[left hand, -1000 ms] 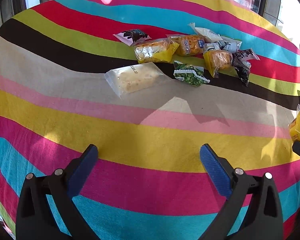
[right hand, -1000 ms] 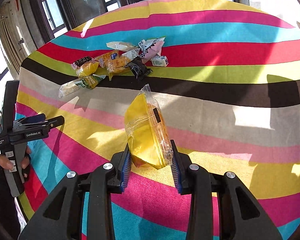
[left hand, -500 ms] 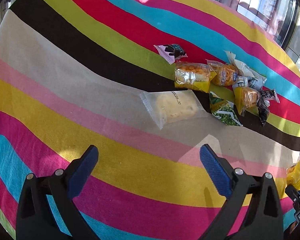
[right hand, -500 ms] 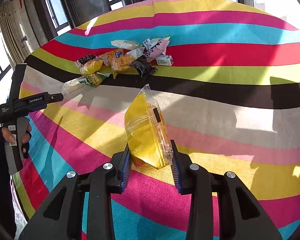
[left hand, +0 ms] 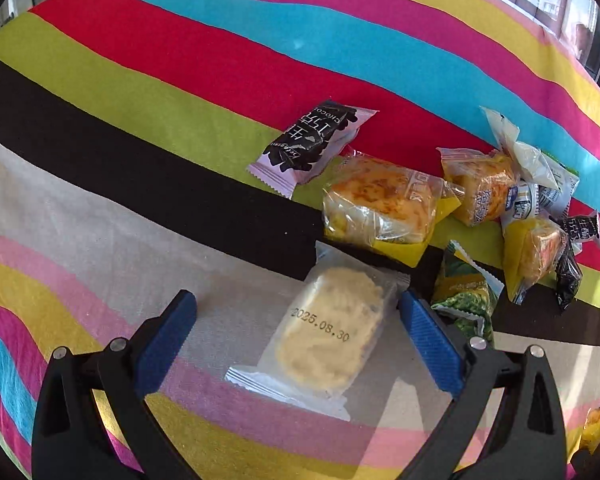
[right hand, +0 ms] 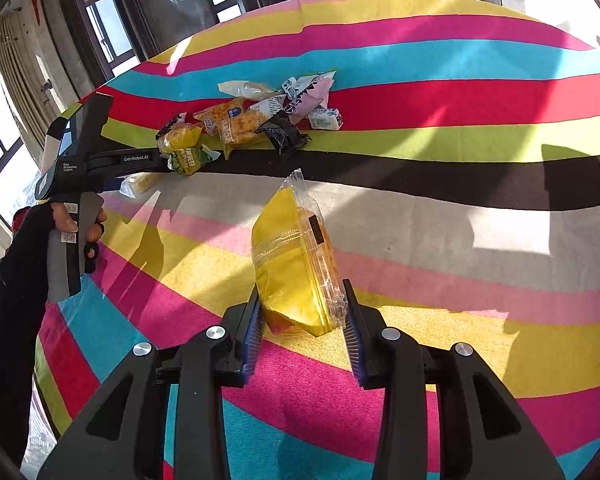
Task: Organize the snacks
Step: 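Grasp the clear round-biscuit bag with the left tool while the right holds the yellow bread, then carry both packs to the white box and open both tools to drop them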
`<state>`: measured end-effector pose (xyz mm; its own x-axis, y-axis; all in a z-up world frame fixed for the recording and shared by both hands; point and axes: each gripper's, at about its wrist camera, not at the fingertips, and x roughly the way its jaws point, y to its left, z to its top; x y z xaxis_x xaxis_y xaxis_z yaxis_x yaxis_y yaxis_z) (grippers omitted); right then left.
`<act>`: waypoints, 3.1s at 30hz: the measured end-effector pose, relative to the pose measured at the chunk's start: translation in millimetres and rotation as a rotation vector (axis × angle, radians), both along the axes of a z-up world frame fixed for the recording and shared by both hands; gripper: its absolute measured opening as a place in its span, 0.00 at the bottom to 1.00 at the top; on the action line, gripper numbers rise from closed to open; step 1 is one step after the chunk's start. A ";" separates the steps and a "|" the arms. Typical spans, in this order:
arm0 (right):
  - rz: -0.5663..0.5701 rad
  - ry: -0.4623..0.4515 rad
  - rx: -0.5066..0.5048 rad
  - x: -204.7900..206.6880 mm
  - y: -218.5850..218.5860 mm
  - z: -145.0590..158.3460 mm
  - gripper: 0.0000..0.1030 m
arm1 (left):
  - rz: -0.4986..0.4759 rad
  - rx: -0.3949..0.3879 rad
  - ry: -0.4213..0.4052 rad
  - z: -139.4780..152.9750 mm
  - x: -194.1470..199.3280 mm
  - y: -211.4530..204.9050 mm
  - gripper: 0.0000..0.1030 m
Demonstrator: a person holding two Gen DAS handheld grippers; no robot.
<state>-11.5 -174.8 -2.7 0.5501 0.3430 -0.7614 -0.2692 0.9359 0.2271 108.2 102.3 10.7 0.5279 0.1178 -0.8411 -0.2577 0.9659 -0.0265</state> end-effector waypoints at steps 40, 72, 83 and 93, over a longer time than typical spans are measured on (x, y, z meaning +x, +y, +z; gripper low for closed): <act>0.105 -0.058 -0.088 -32.2 69.7 12.5 0.34 | -0.115 -0.227 -0.255 13.1 -261.5 58.6 0.34; 0.700 -0.073 -0.045 -158.6 302.4 32.8 0.34 | 0.216 -0.257 -0.261 -10.4 -417.3 173.4 0.34; 0.982 0.052 -0.102 -219.1 376.7 -14.6 0.34 | 0.376 -0.241 -0.144 -57.3 -457.5 210.4 0.34; 1.062 0.165 -0.057 -232.2 402.0 -47.9 0.59 | 0.580 -0.108 -0.085 -63.4 -474.8 237.7 0.91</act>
